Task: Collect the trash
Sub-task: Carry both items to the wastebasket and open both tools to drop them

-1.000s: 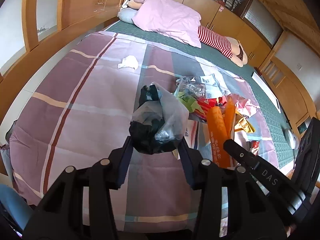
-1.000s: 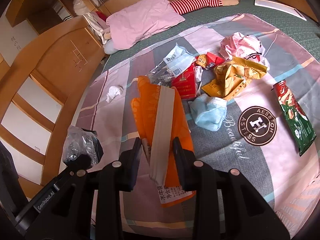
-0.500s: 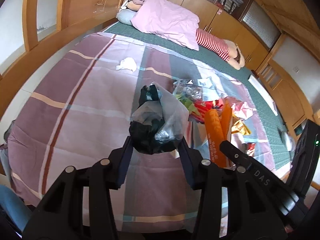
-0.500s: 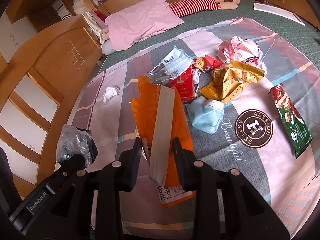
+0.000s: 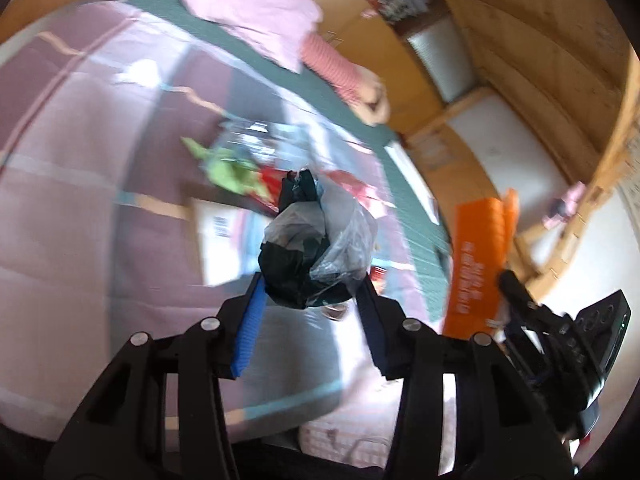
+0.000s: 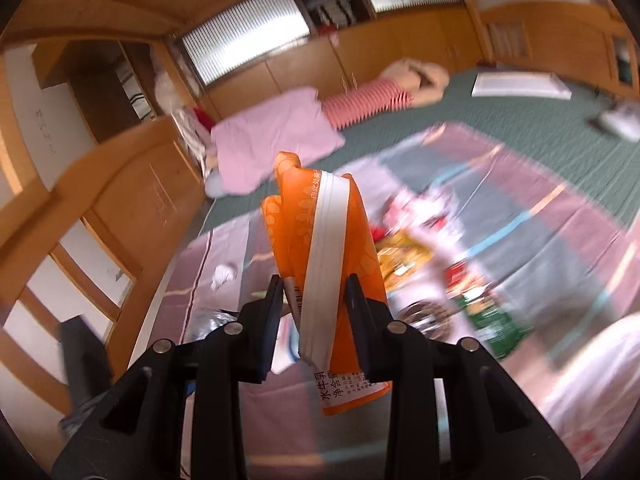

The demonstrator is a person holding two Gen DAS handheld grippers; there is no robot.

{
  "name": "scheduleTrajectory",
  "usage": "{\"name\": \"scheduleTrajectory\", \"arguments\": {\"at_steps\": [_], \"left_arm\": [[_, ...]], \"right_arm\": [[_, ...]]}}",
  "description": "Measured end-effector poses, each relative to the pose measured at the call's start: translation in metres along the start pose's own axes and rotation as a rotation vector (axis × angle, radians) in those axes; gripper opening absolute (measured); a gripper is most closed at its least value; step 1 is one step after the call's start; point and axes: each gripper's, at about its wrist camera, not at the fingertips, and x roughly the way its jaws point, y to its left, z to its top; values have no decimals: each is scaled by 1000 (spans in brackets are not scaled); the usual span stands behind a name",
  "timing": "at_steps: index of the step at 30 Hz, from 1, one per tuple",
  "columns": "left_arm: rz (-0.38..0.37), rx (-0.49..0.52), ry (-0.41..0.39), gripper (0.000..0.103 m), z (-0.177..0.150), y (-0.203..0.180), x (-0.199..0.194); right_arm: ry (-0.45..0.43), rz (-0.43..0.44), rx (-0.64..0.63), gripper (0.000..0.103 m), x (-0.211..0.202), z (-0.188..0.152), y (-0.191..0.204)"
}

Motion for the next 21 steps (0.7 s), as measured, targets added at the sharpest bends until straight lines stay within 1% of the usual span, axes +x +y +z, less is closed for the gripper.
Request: {"name": "scheduleTrajectory", "arguments": {"at_steps": [1,3,4,6,8,9,11,12,13,14,15,16,17,18,20,21], "left_arm": [[-29,24,12,47,-3,-8,4],[-87,85,48,47,-10,-27,13],[-104,108,64,47,-14,-36,17],[-153,190,119,46,-30,-63,28],[-186,257,163,47,-46,-86,35],[-207,300,196,47,-59,-101,41],[-245,362,261,47,-83,-125,54],[-275,399,313,47,-101,-141,65],[-289,416,342,47,-111,-148,70],[-303,435,376,47,-124,-155,77],[-312,465,418,46,-140,-165,86],[-283,529,438,47,-153,-176,90],[-268,589,434,47,-161,-186,91],[-334,606,449,49,-169,-196,91],[-406,574,503,55,-177,-204,99],[-416,577,536,60,-187,-209,108]], "right_arm": [[-4,-37,-27,33,-22,2,-13],[7,-113,-66,33,-46,-4,-31],[28,-183,-91,33,-63,-12,-48],[74,-273,-105,33,-77,-27,-73],[174,-363,-75,33,-86,-50,-106],[243,-397,-40,33,-88,-64,-126],[345,-436,14,34,-87,-83,-150],[378,-449,44,37,-88,-90,-162],[390,-464,89,49,-92,-94,-175],[371,-476,138,60,-98,-94,-184],[322,-488,199,64,-109,-89,-195],[288,-497,232,69,-115,-87,-197],[247,-504,261,69,-123,-80,-200],[215,-512,273,70,-129,-74,-203],[153,-541,272,70,-140,-63,-201],[126,-556,265,70,-144,-58,-199]]}}
